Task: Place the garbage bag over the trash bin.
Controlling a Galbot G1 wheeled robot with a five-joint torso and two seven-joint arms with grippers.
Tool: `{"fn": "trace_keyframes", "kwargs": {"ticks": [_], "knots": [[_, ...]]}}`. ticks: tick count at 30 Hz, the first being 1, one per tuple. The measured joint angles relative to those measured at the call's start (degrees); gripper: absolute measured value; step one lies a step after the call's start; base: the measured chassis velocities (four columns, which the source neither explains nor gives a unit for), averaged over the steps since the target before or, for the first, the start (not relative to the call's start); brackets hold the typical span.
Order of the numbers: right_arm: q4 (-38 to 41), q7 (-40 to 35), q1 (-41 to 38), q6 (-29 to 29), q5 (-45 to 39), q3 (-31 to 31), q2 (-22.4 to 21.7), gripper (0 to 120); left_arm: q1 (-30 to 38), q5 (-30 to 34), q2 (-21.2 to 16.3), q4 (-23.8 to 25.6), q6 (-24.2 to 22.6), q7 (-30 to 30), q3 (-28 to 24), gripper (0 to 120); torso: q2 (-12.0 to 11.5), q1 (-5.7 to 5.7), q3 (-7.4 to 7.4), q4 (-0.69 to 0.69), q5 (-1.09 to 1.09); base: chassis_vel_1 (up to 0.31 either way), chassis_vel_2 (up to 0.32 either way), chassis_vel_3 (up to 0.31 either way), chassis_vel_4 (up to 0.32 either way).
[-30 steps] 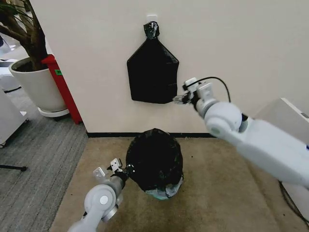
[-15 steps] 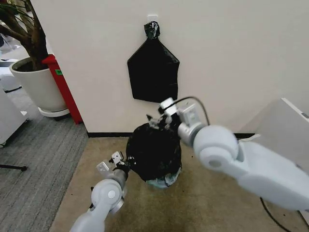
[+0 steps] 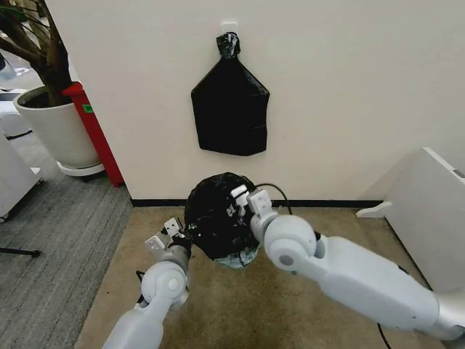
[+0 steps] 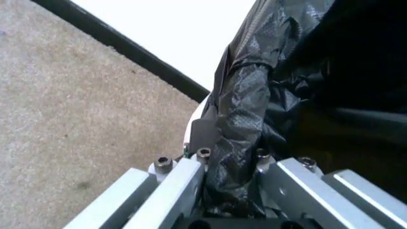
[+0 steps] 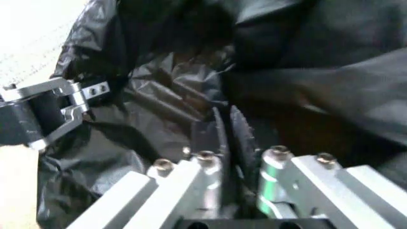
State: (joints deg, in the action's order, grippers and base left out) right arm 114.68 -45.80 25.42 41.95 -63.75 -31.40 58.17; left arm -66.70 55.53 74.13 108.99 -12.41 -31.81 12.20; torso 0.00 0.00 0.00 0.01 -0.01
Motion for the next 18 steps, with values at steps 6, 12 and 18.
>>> {"fn": "trace_keyframes", "kwargs": {"ticks": [6,12,18], "knots": [[-4.8,-1.8,-2.2,0.0,0.0,-2.1,3.8,0,-0.1,-2.4,0.4,0.1,0.0,0.0,-1.6,0,0.0,0.00,0.00,-0.02,0.00,0.000,0.000,0.000,0.000],[-10.2,-2.7,-5.1,0.0,-0.4,-3.6,6.5,0,-0.7,-4.4,0.5,0.4,0.0,0.6,-2.3,0,0.0,0.00,0.00,-0.01,0.01,0.000,0.000,0.000,0.000],[-16.0,-3.6,-6.2,0.0,-0.6,-4.9,8.8,0,-1.8,-7.7,0.0,0.9,0.2,1.7,-2.1,0,0.0,0.00,0.00,-0.01,0.00,0.000,0.000,0.000,0.000]]}}
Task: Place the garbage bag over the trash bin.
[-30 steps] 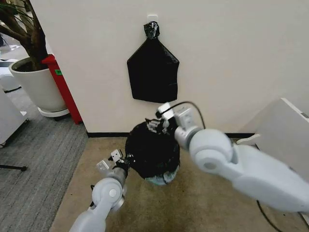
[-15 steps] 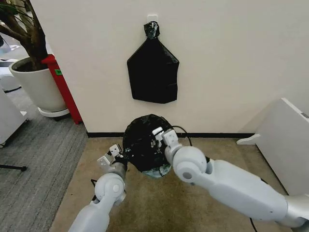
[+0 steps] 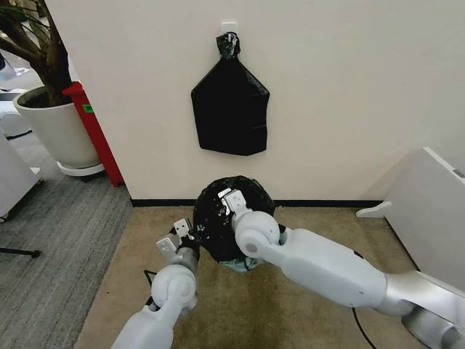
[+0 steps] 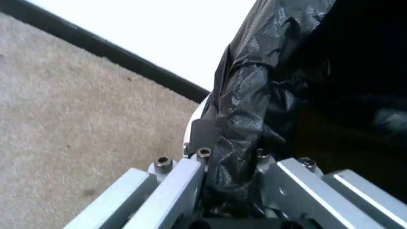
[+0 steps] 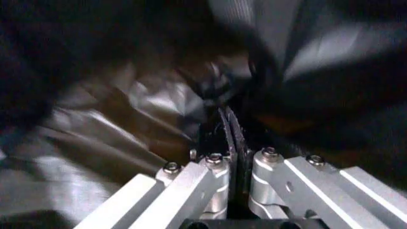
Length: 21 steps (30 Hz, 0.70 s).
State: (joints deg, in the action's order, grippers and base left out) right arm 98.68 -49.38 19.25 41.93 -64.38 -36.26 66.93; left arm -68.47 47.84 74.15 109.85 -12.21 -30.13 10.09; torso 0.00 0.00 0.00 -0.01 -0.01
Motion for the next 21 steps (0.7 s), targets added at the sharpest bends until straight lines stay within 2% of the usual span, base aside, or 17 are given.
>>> {"fn": "trace_keyframes", "kwargs": {"ticks": [11,21], "knots": [[-13.0,3.0,0.6,0.0,5.2,-0.5,5.3,0,-1.8,-1.3,-0.8,3.4,0.4,0.5,1.1,0,0.0,0.00,0.00,0.00,0.01,0.000,0.000,0.000,0.000],[-20.8,6.6,0.5,0.0,9.2,0.5,7.2,0,-3.9,-1.0,-0.5,5.9,0.4,0.7,1.5,0,0.0,0.00,0.01,0.00,0.00,0.000,0.000,0.000,0.000]]}}
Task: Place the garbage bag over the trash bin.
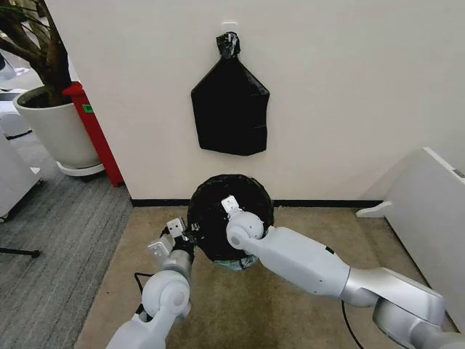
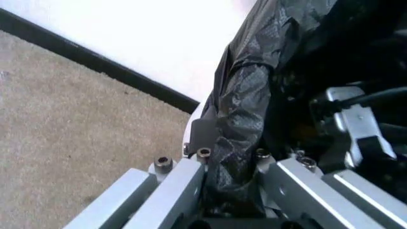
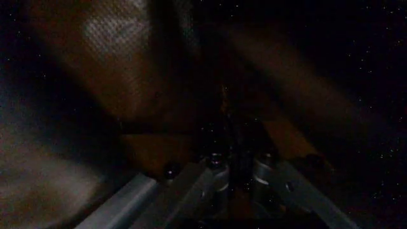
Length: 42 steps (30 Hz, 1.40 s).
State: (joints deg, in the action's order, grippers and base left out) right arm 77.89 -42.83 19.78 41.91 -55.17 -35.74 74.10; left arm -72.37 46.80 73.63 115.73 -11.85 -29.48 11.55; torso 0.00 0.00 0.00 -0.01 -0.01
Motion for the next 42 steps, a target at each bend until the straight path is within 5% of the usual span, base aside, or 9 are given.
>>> {"fn": "trace_keyframes", "kwargs": {"ticks": [14,28,36,42], "knots": [[2.1,-3.3,0.5,0.0,-1.1,1.1,-0.1,0,1.0,0.0,0.1,-2.3,0.1,0.0,0.6,0,0.0,0.00,0.00,0.01,0.00,0.000,0.000,0.000,0.000],[18.0,-13.2,-1.2,0.0,-12.8,-1.3,-3.5,0,3.3,0.1,0.3,-7.2,1.0,-0.1,0.7,0,0.0,0.00,0.00,0.00,0.01,0.000,0.000,0.000,0.000],[35.7,-13.1,0.7,0.0,-13.7,1.1,-12.4,0,3.7,3.3,0.1,-6.6,0.8,-1.3,0.7,0,0.0,0.00,0.00,0.00,0.04,0.000,0.000,0.000,0.000],[53.3,-8.4,-0.6,-2.0,-13.5,13.7,-23.3,0,2.5,10.1,0.3,-3.4,-1.9,-4.5,0.4,0,0.0,0.00,0.01,0.02,0.04,0.000,0.000,0.000,0.000]]}}
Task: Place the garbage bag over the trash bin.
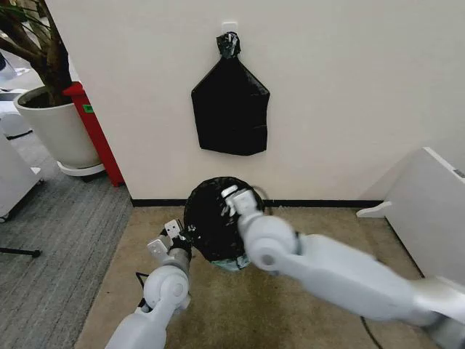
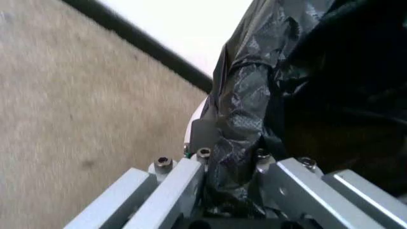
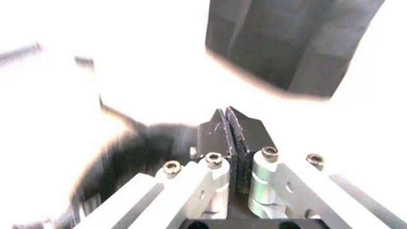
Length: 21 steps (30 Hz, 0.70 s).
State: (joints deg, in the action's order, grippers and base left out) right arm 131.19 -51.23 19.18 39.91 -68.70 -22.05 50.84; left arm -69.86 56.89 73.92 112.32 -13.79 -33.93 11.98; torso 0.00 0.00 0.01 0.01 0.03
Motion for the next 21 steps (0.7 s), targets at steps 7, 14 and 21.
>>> {"fn": "trace_keyframes", "kwargs": {"ticks": [7,14,21], "knots": [[7.1,5.6,3.3,-0.8,3.0,12.3,-7.0,25,-2.1,7.2,0.4,3.5,-8.1,-5.2,0.2,0,0.0,0.00,0.00,0.00,0.00,0.000,0.000,0.000,0.000],[6.0,8.5,7.8,-0.8,8.0,13.4,-4.4,50,-1.5,15.9,1.2,5.6,-12.6,-13.3,0.1,0,0.0,0.00,-0.01,-0.01,-0.01,0.000,0.000,0.000,0.000],[5.4,11.3,11.9,-1.1,13.2,11.9,-2.5,77,-1.1,14.2,2.7,3.1,-13.8,-17.4,-0.8,0,0.0,0.00,-0.01,-0.01,-0.04,0.000,0.000,0.000,0.000]]}}
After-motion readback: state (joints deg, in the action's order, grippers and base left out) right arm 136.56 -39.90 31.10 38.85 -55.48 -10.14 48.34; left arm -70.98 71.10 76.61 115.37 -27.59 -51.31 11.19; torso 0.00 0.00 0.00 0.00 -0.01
